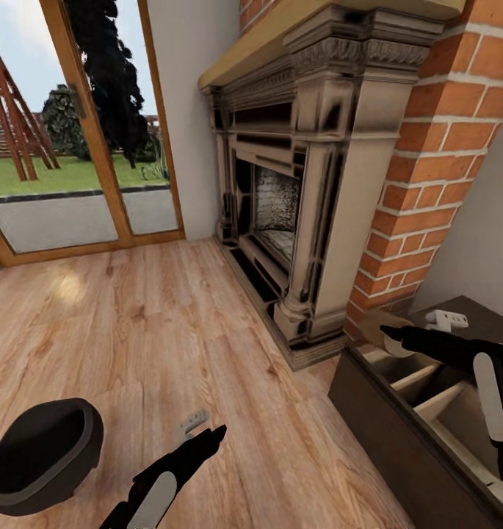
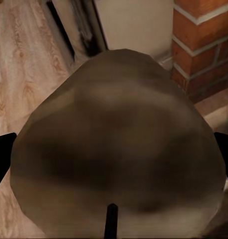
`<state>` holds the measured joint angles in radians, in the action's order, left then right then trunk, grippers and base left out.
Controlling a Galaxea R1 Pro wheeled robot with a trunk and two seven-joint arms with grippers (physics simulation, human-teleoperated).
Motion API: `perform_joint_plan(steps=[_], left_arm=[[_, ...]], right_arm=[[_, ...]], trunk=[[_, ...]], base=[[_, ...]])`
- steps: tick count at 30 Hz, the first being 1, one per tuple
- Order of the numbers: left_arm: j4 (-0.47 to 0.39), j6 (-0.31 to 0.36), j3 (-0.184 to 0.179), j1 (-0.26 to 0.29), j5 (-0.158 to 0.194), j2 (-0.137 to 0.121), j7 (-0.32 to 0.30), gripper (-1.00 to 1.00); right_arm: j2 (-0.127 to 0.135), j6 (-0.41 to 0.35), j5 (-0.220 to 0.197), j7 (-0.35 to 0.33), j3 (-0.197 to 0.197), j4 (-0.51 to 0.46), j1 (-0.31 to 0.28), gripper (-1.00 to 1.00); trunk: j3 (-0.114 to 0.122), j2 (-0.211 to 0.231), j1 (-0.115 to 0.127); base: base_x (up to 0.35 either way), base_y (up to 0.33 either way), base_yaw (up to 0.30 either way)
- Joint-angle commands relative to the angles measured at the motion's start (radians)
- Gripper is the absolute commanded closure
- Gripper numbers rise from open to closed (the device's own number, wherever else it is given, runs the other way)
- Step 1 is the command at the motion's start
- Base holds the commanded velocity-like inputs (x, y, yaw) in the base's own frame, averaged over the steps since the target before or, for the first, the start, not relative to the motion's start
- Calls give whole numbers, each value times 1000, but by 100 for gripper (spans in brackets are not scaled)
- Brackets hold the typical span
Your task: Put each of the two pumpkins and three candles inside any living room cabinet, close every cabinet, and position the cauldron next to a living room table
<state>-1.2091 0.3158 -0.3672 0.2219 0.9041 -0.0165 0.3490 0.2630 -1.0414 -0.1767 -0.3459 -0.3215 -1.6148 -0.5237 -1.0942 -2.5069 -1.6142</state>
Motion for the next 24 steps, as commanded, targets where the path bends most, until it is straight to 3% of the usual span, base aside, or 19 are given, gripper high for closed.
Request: perform_joint_plan(steps=[1, 7, 20, 24], left_arm=[[-1, -1, 3, 1, 10, -1, 9, -100], [36, -4, 12, 2, 13, -4, 8, -100], [39, -6, 15, 2, 19, -6, 7, -100], [39, -5, 89, 2, 20, -5, 6, -100]], right_arm=[[1, -6, -7, -1, -1, -1, 1, 100], [2, -6, -3, -2, -12, -1, 9, 100], [3, -6, 21, -1, -14, 3, 11, 100], [2, -6, 26, -1, -14, 8, 39, 100]], trunk=[[2, 0, 1], [22, 1, 3], [15, 1, 3], [13, 1, 3]], base=[[0, 0, -272], [0, 0, -272], [0, 0, -272], [0, 0, -273]])
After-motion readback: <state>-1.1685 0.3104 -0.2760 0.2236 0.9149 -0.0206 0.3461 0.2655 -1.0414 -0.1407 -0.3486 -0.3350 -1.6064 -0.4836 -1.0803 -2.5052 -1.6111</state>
